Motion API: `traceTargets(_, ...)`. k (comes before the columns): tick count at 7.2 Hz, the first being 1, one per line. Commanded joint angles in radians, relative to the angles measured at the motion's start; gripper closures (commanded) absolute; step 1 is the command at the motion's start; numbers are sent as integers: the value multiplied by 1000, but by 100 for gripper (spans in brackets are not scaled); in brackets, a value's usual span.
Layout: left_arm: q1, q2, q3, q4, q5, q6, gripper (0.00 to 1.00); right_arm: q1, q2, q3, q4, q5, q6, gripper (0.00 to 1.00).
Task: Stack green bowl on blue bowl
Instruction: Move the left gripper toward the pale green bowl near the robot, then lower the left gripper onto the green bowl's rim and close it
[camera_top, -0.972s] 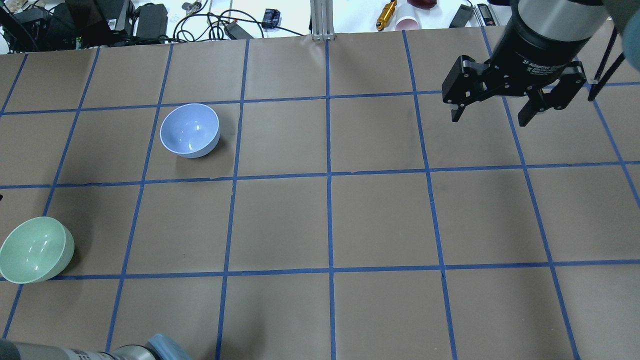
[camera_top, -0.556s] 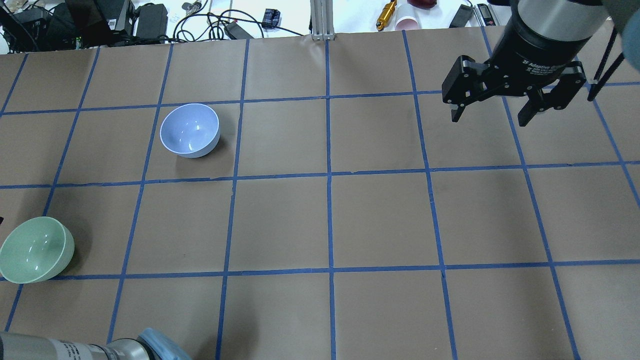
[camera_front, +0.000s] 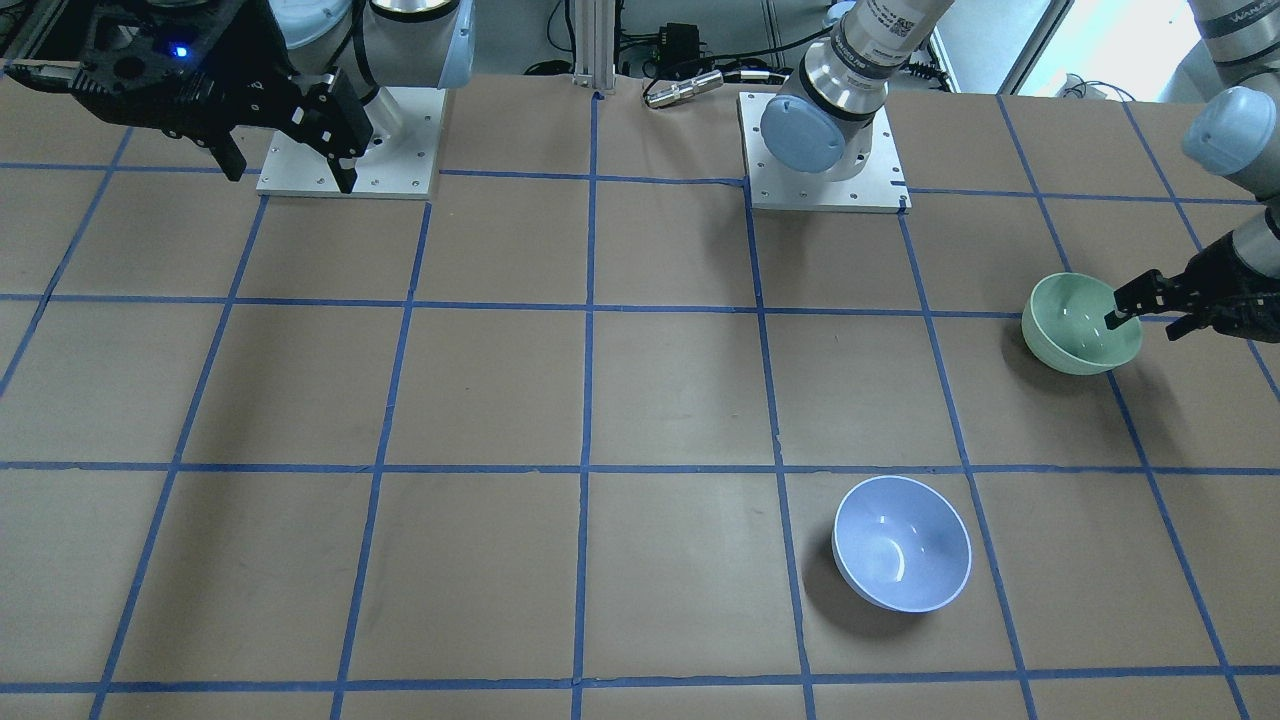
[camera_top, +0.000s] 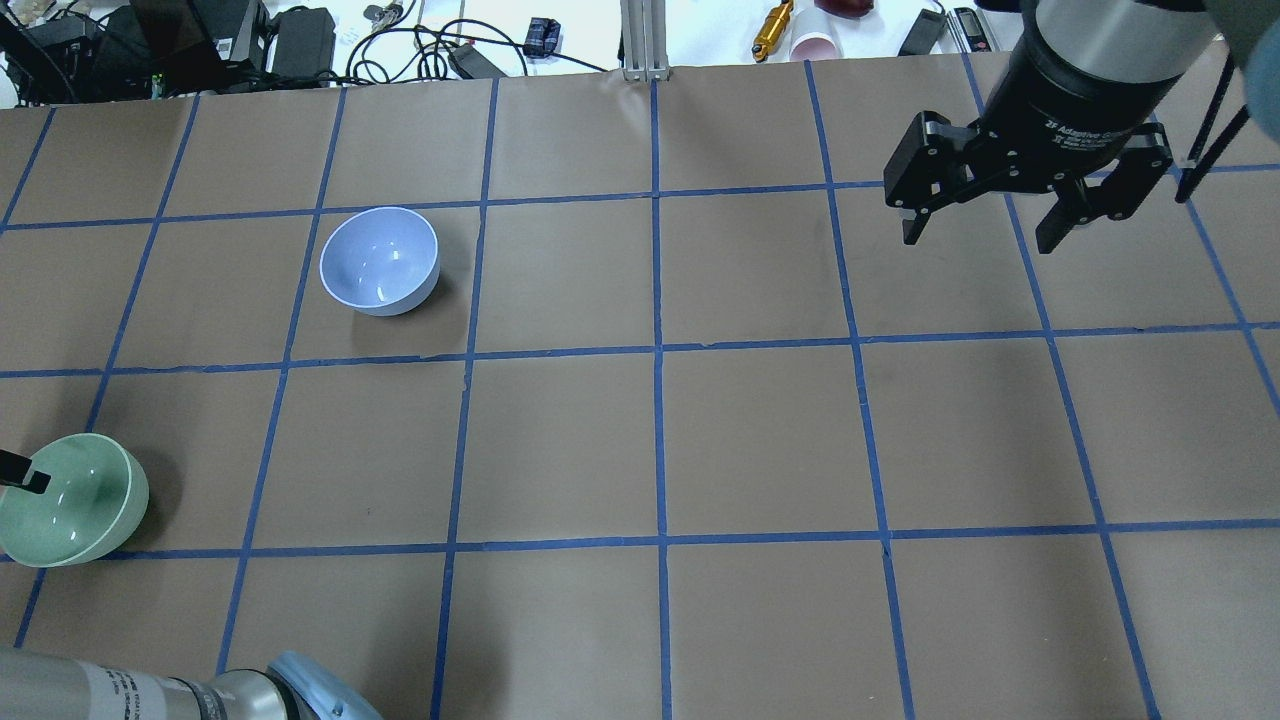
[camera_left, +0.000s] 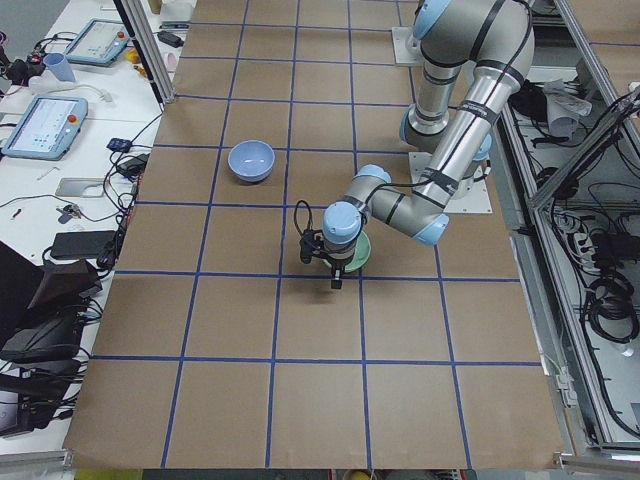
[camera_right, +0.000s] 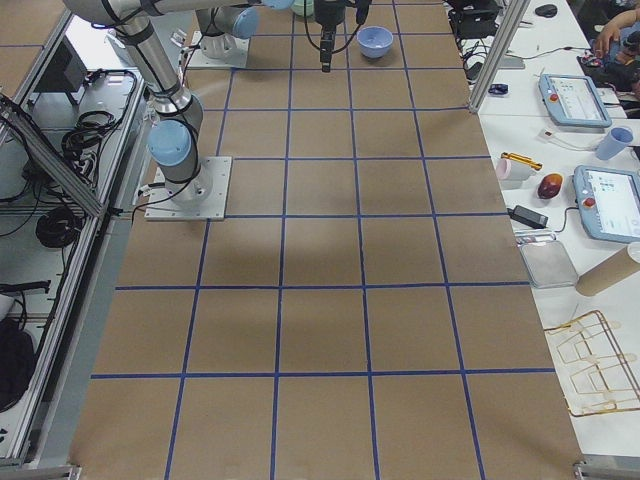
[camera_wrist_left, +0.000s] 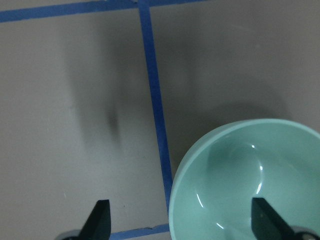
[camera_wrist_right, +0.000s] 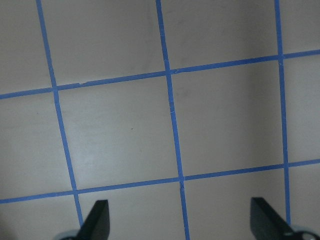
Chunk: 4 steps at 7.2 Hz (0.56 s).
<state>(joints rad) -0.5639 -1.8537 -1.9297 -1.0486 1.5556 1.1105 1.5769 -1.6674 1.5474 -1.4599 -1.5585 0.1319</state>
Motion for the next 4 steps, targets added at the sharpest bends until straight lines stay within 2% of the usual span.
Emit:
traceTargets(1,12,-28,-6,7,6,21,0,0,0,0,0,0,0,0)
traceTargets(4,12,-59,-6,6,6,34,0,0,0,0,0,0,0,0)
